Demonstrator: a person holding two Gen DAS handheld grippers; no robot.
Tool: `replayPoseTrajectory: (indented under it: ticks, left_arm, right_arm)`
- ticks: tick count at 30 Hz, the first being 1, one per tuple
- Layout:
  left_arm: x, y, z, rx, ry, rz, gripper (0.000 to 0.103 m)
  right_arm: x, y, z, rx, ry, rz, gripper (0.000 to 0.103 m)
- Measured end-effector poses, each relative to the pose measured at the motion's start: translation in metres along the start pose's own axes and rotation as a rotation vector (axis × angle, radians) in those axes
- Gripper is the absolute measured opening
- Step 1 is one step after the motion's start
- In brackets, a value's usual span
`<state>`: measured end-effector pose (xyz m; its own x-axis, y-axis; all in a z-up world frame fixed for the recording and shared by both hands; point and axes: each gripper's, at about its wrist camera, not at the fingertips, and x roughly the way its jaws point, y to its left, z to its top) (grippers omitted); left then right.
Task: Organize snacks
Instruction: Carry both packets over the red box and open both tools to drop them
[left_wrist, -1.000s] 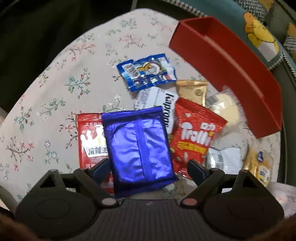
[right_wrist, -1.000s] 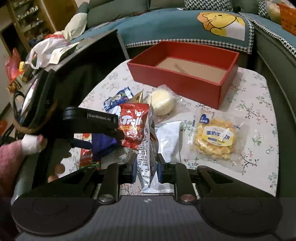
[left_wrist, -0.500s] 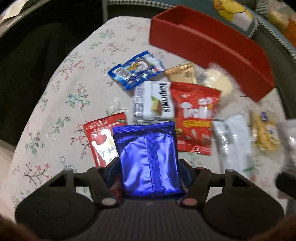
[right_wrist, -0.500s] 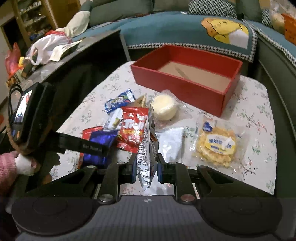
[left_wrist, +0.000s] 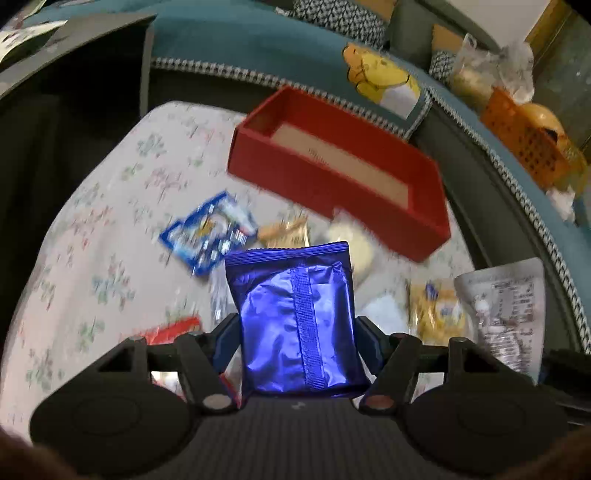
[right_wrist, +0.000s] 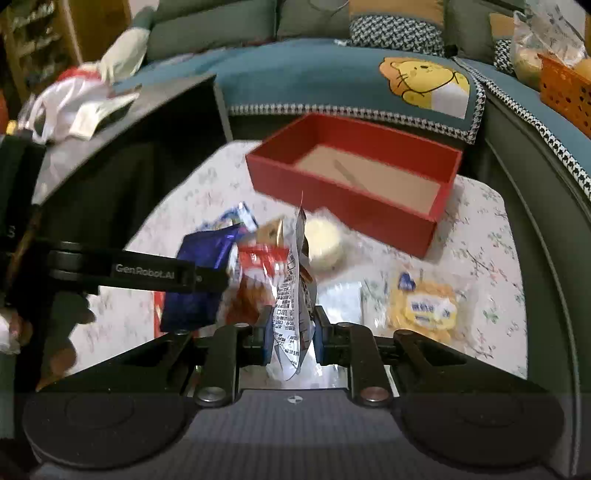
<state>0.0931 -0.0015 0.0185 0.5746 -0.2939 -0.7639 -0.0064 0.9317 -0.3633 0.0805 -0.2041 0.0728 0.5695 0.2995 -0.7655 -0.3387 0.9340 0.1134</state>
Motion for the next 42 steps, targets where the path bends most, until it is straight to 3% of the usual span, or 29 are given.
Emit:
replayPoseTrajectory:
  ticks: [10, 19, 29, 32, 35, 37, 42]
  left_arm:
    - [0.053, -0.011, 0.075, -0.046, -0.052, -0.068, 0.073]
    - [0.102, -0.035, 0.143, -0.034, -0.133, -0.068, 0.073]
    - [0.157, -0.03, 0.163, -0.034, -0.124, -0.02, 0.072]
    - [0.169, -0.025, 0.16, -0.036, -0.099, -0.012, 0.066]
    - [0.17, -0.025, 0.159, -0.027, -0.1, -0.003, 0.066]
    - [0.17, -0.026, 0.159, -0.035, -0.096, -0.011, 0.068]
    - [0.16, -0.031, 0.159, -0.05, -0.092, -0.021, 0.075]
  right_arm:
    - [0.053, -0.03, 0.065, 0.054, -0.034, -0.028, 0.027]
    - [0.096, -0.074, 0.114, 0.113, -0.08, -0.075, 0.027]
    - [0.157, -0.1, 0.128, 0.143, -0.032, -0.077, 0.027]
    - [0.173, -0.106, 0.128, 0.159, -0.009, -0.067, 0.027]
    - [0.183, -0.107, 0.127, 0.157, -0.002, -0.086, 0.04]
    - [0.184, -0.107, 0.127, 0.16, -0.001, -0.107, 0.066]
    - [0.168, -0.108, 0.129, 0.138, -0.022, -0.142, 0.067]
